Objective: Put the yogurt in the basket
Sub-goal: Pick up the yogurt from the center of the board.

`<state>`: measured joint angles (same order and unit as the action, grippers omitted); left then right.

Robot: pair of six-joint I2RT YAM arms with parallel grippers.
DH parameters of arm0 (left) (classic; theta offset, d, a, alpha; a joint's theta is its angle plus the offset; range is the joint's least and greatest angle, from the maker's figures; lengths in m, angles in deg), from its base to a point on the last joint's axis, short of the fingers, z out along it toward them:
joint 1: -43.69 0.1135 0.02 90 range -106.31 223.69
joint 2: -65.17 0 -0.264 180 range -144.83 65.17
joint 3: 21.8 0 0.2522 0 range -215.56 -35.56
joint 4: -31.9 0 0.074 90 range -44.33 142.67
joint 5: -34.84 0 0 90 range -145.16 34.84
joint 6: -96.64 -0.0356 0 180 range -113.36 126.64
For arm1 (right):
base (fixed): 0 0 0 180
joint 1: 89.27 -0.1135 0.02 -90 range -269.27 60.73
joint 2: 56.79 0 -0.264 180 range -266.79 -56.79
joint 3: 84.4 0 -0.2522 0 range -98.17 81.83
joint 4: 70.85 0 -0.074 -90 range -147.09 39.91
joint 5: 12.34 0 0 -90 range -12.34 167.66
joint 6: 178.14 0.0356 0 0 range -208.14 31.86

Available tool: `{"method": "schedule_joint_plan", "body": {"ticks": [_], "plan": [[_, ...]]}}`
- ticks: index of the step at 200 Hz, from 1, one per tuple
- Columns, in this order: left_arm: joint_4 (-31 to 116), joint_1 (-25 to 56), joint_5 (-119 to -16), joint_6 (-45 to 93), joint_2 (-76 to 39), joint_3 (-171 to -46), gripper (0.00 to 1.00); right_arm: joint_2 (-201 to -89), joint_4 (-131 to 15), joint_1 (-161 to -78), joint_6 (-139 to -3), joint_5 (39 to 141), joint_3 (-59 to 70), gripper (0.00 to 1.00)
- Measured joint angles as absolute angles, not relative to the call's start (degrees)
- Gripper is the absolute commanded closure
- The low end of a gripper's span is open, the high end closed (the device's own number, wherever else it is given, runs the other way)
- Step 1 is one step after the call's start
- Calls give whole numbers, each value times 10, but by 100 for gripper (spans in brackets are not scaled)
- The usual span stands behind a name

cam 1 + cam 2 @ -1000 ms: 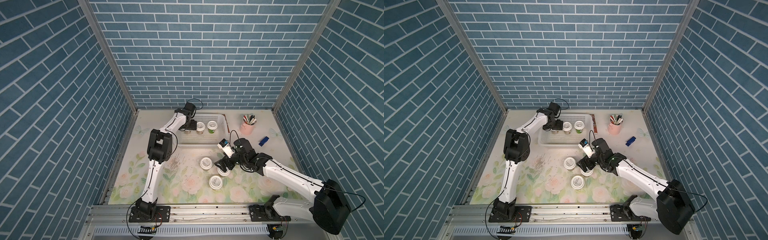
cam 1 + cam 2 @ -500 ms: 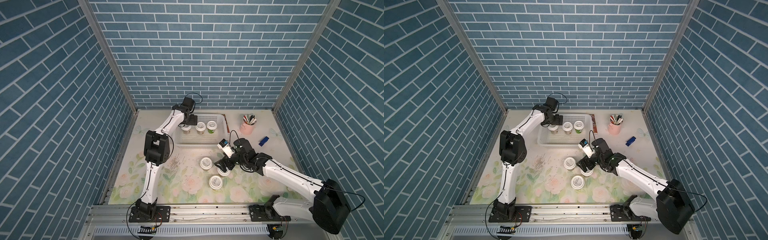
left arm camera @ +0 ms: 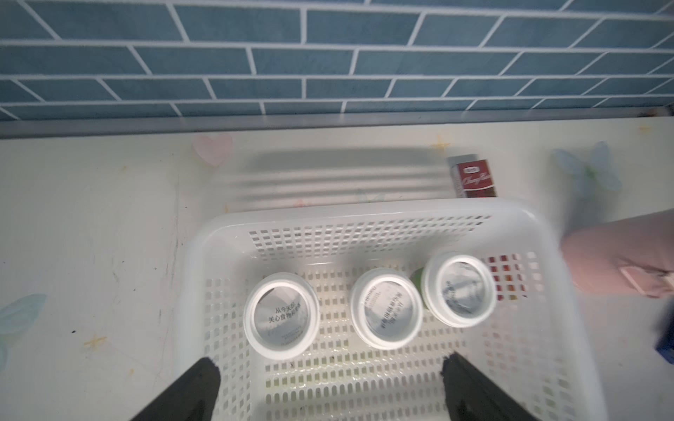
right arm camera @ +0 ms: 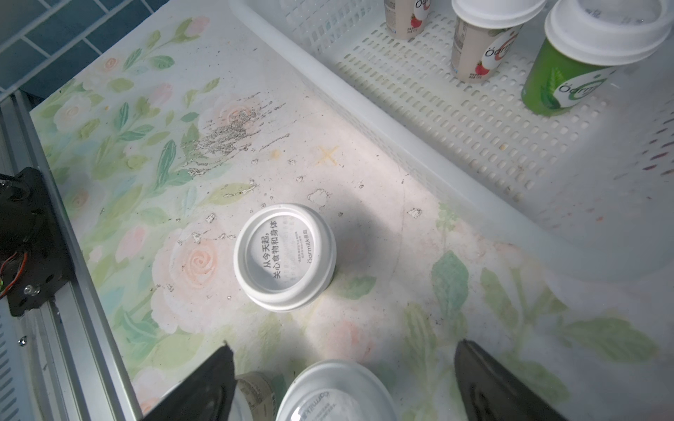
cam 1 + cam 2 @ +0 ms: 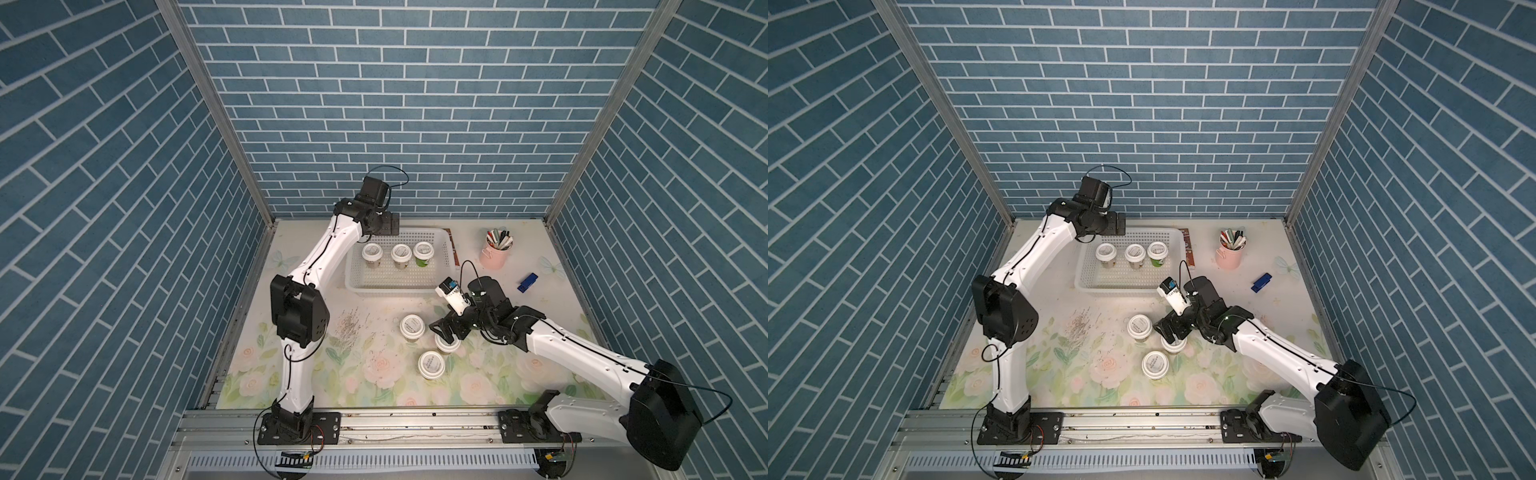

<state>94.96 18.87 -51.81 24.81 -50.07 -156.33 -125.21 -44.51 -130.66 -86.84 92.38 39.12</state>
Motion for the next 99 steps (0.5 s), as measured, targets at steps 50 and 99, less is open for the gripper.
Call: {"method": "schedule_joint_plan", "body": {"ticks": [50, 99], "plan": [[937, 105, -510, 254, -362, -1432, 0, -1209, -422, -1306, -840, 886, 391, 4], [930, 10, -503, 298, -290, -1270, 0, -1158, -380, -1294, -796, 848, 391, 3]]}}
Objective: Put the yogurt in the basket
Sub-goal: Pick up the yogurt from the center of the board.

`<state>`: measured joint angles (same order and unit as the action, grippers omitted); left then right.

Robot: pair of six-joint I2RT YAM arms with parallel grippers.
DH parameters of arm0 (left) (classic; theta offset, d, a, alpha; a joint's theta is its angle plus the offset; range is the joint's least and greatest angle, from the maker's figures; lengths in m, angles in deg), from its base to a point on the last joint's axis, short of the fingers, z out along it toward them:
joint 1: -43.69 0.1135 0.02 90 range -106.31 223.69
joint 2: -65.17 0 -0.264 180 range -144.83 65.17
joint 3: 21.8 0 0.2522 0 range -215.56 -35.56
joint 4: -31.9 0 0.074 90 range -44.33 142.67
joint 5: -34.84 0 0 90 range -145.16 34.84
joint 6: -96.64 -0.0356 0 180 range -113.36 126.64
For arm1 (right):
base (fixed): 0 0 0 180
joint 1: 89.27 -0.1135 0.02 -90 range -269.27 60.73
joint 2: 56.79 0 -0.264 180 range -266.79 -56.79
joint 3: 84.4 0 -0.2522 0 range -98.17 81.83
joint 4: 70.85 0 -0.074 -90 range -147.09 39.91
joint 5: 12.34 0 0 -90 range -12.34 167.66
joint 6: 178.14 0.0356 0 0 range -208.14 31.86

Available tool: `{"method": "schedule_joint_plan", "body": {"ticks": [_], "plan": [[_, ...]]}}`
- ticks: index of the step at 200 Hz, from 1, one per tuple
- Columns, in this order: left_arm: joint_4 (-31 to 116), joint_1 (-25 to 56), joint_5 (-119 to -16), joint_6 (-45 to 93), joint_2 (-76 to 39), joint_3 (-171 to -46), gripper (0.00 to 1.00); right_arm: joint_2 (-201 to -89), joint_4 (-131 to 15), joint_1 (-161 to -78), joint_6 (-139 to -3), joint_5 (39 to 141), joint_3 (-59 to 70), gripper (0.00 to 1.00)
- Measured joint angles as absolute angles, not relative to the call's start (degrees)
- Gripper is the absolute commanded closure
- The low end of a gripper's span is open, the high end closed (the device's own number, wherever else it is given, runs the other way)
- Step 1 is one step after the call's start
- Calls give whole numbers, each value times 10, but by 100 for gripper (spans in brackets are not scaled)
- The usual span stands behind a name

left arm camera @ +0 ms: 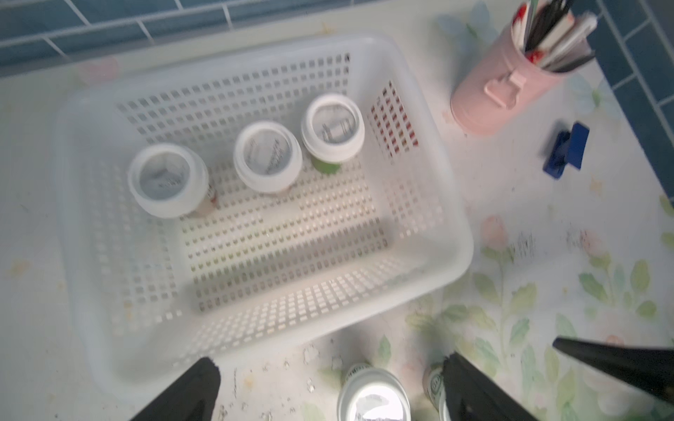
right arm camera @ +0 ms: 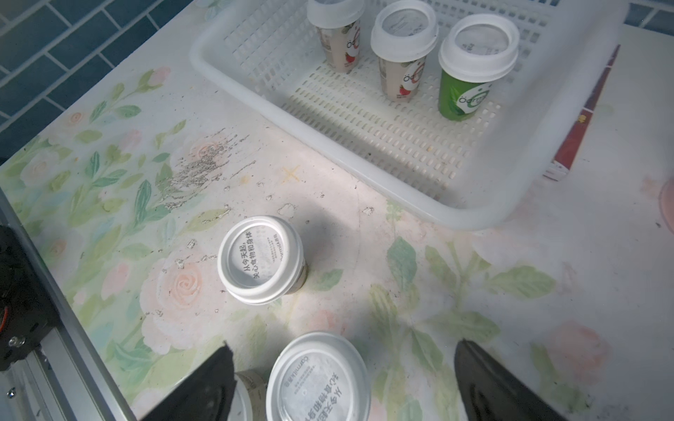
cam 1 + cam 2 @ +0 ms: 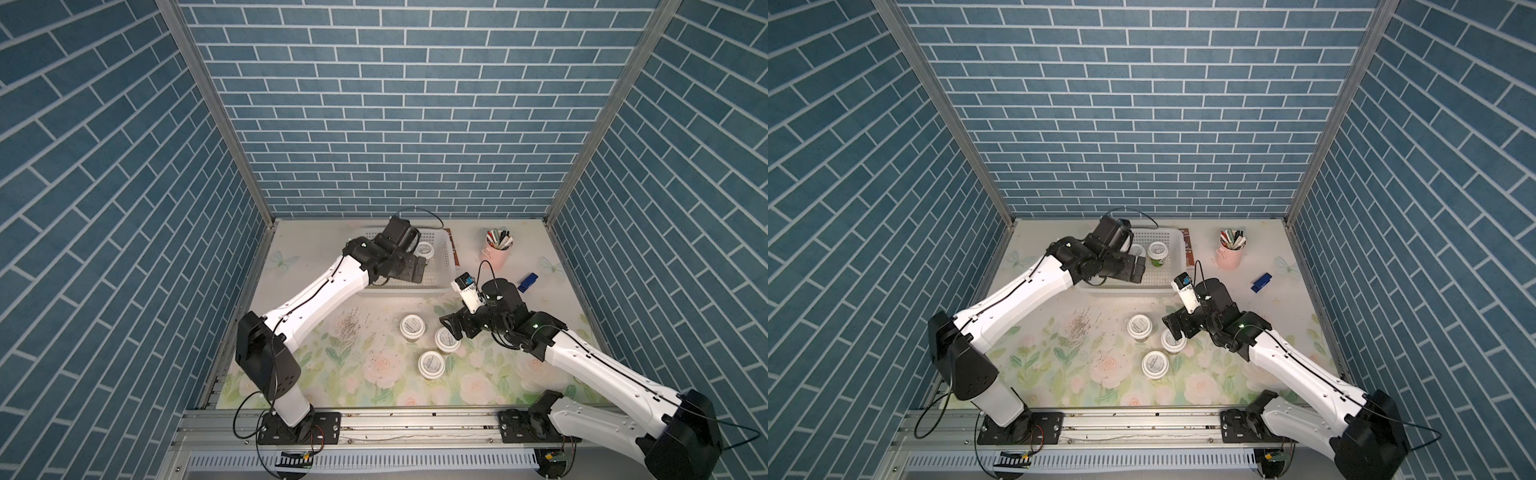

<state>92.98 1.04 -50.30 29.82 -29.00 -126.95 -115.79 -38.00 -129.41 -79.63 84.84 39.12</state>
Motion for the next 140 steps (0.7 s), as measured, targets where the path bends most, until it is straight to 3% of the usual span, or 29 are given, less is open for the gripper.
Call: {"method": "schedule_joint_plan", "body": {"ticks": [70, 140], "plan": [[905, -61, -499, 379, -218, -1125, 0, -1114, -335, -1221, -759, 839, 391, 4], [875, -130, -475, 434, -271, -1094, 0, -1112, -326, -1206, -759, 847, 396, 3]]}}
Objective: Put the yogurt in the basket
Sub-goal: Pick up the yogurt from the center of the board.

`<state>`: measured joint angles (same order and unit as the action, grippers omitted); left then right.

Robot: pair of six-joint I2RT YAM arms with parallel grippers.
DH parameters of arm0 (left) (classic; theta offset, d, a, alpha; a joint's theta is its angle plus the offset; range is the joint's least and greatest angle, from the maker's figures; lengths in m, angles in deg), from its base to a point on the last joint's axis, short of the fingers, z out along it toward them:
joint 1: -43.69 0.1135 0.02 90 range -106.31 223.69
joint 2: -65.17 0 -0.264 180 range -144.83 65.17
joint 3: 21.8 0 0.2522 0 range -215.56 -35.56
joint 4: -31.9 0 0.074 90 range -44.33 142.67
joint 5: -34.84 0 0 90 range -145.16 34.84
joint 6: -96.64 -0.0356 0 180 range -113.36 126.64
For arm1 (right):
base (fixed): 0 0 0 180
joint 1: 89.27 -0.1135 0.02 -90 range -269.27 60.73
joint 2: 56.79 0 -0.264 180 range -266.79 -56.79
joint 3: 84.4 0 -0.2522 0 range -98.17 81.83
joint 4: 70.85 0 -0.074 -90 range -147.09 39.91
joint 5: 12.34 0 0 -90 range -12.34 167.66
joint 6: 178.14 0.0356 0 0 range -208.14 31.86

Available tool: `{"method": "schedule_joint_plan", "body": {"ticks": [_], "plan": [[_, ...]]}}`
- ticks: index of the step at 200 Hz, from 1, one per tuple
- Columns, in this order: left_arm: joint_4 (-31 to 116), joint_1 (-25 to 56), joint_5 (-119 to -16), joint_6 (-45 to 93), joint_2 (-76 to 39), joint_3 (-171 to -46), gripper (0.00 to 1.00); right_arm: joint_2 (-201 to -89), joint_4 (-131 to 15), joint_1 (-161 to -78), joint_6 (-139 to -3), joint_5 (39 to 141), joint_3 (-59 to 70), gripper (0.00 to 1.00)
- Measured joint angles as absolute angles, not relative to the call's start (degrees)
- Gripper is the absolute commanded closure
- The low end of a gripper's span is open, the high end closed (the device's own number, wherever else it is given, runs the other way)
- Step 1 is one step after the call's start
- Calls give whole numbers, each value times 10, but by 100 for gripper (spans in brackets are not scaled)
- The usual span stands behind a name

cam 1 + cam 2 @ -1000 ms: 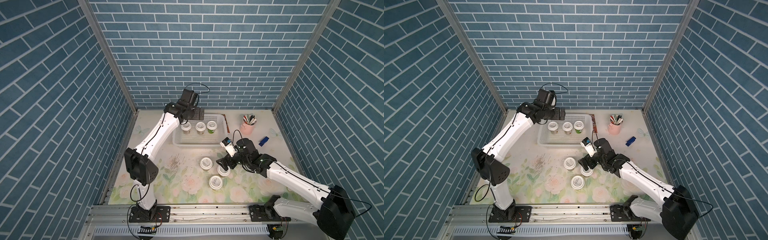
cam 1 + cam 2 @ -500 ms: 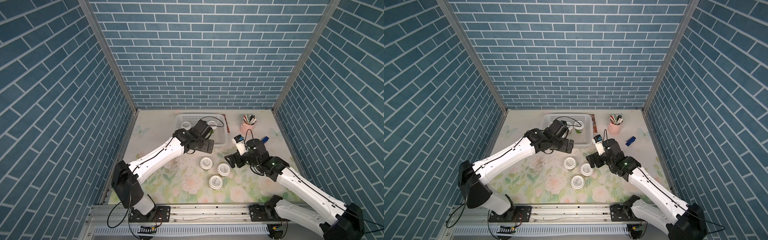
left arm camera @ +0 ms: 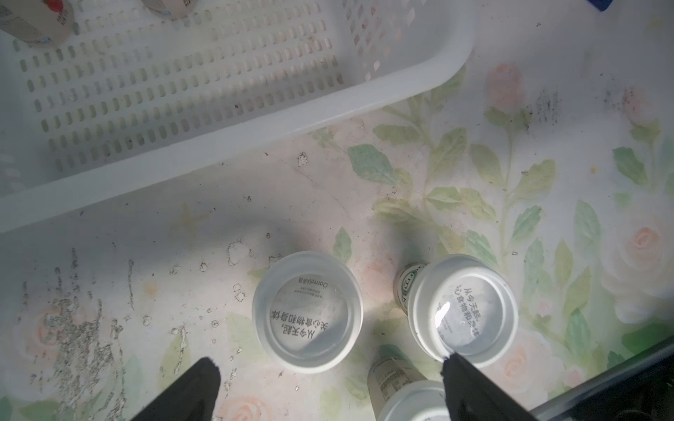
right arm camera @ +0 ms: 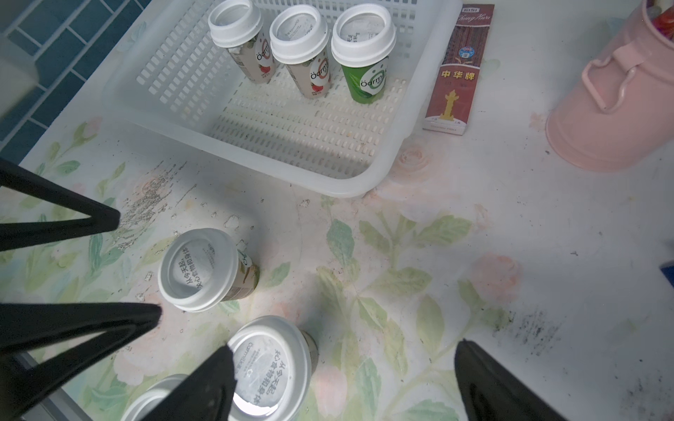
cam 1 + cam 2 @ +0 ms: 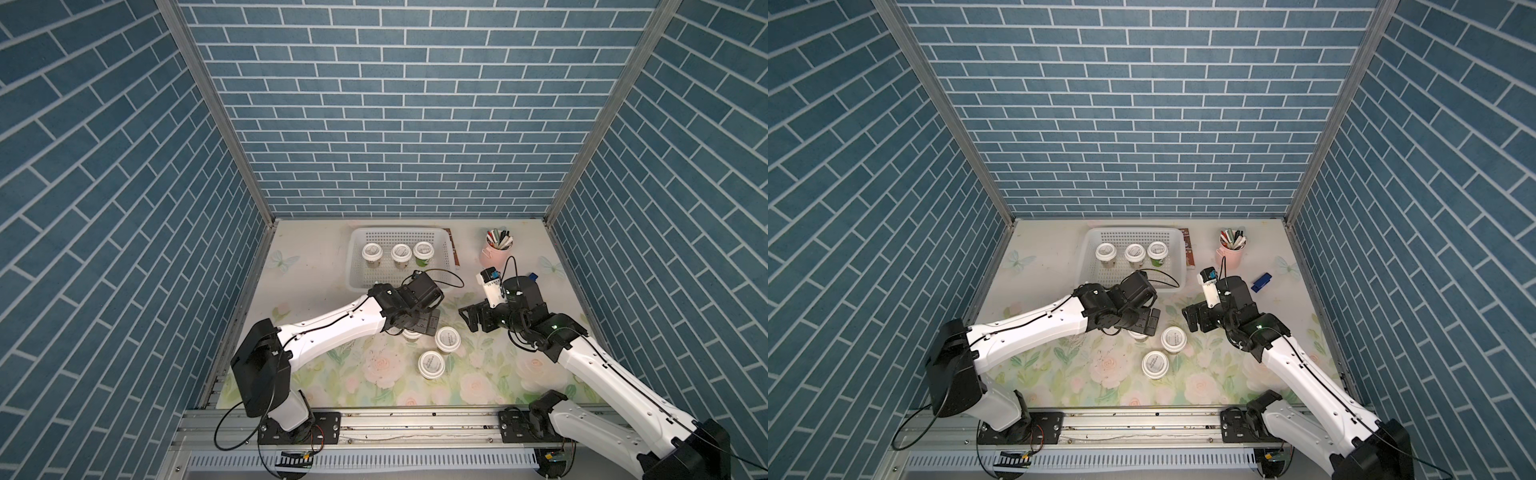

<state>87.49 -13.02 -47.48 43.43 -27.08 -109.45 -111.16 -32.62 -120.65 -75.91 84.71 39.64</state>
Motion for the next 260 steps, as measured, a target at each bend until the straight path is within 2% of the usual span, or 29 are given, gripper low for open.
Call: {"method": "schedule_joint_plan", "body": {"ticks": [122, 260], "plan": [[873, -135, -443, 430, -364, -1095, 0, -1103, -326, -1201, -759, 863, 416, 3], [855, -110, -464, 392, -390, -1095, 3, -1099, -326, -1201, -760, 874, 417, 3]]}}
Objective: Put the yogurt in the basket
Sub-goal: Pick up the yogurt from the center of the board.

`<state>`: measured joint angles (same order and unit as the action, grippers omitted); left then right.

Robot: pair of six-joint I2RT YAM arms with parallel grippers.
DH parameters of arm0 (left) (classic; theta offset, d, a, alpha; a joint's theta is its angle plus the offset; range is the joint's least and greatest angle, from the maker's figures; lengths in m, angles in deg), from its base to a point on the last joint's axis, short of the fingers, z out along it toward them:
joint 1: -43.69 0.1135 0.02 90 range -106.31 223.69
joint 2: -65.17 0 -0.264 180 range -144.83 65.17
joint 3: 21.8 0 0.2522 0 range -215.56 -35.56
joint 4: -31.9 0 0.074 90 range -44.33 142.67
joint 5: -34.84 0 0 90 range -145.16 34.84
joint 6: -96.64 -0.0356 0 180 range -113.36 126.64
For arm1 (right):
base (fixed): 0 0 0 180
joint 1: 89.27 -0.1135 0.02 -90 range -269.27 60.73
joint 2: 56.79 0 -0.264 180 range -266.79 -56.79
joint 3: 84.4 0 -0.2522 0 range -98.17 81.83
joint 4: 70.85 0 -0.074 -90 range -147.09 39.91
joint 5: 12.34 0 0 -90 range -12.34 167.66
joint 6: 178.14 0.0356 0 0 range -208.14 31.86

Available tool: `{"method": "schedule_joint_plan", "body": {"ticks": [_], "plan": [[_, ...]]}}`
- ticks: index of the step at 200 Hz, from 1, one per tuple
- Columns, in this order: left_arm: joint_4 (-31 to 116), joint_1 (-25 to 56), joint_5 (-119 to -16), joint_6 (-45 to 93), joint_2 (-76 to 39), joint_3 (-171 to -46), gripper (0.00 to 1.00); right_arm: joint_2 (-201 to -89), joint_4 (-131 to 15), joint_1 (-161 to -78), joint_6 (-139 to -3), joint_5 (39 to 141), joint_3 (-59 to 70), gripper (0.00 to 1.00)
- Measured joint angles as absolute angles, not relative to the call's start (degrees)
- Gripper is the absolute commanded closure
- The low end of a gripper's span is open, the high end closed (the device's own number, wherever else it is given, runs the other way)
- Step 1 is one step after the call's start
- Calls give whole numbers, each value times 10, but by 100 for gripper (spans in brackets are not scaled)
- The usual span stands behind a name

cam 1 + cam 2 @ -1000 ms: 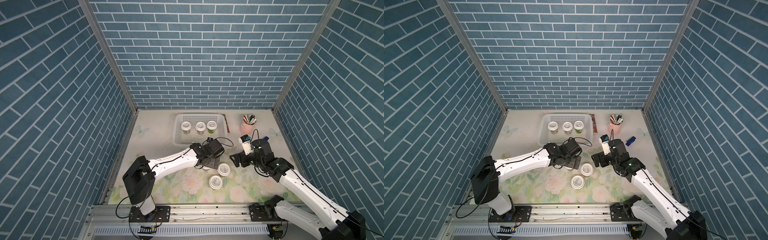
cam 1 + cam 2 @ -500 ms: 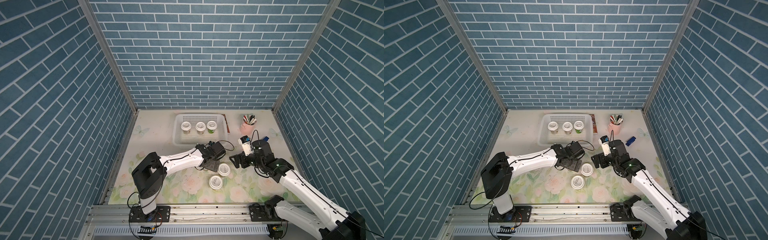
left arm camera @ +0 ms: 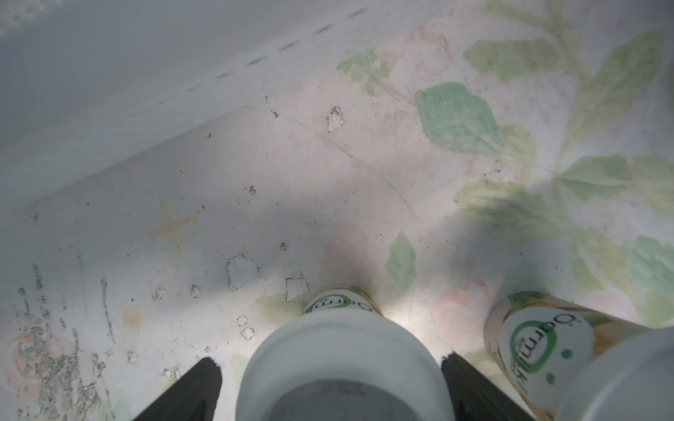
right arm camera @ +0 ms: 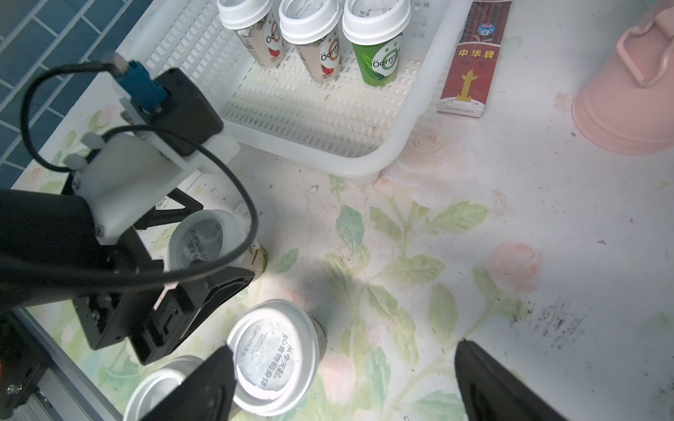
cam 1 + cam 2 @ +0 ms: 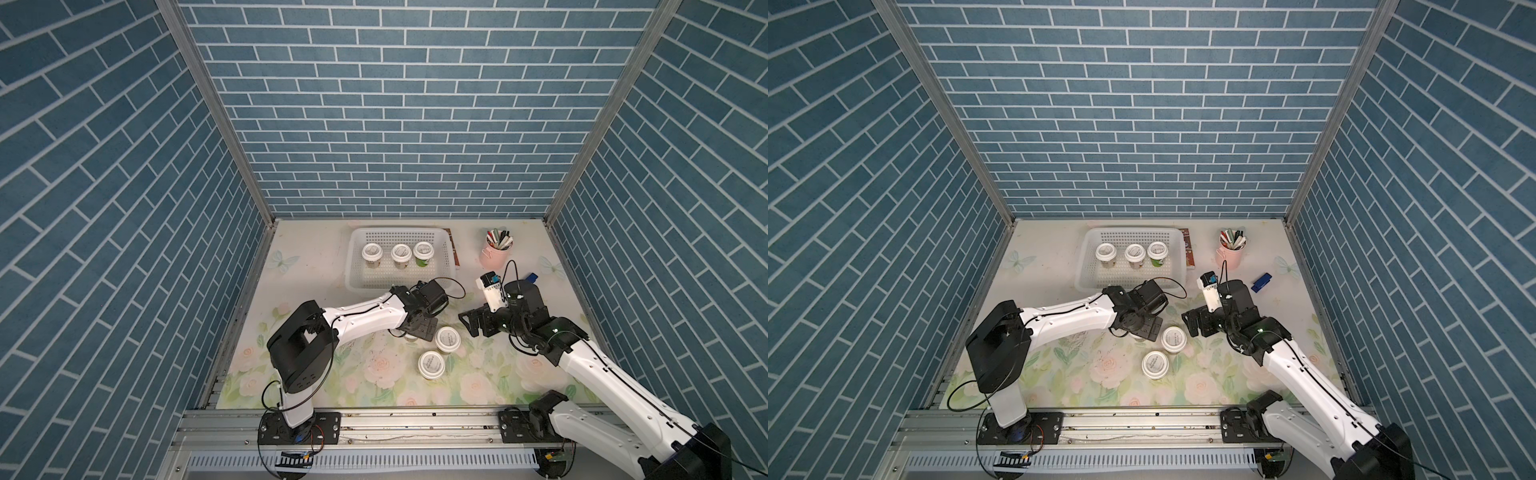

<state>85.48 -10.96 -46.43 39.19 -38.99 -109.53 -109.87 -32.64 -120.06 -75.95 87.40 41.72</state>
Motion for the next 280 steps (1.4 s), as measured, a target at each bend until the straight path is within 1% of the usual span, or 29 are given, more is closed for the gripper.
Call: {"method": "schedule_joint_plan", "body": {"ticks": [42, 98, 152, 184, 280], "plan": [[852, -110, -472, 390, -390, -1095, 8, -1099, -327, -1201, -760, 874, 417, 3], [852, -110, -475, 390, -390, -1083, 9, -1099, -327, -1201, -760, 876, 422, 3], [852, -110, -476, 390, -390, -1079, 18, -1099, -327, -1201, -760, 876, 423, 3], [852, -110, -476, 390, -390, -1079, 21, -1099, -327, -1201, -760, 876, 423, 3], [870, -110, -471, 390, -375, -1082, 22, -1099, -329, -1201, -760, 879, 424, 3]]}}
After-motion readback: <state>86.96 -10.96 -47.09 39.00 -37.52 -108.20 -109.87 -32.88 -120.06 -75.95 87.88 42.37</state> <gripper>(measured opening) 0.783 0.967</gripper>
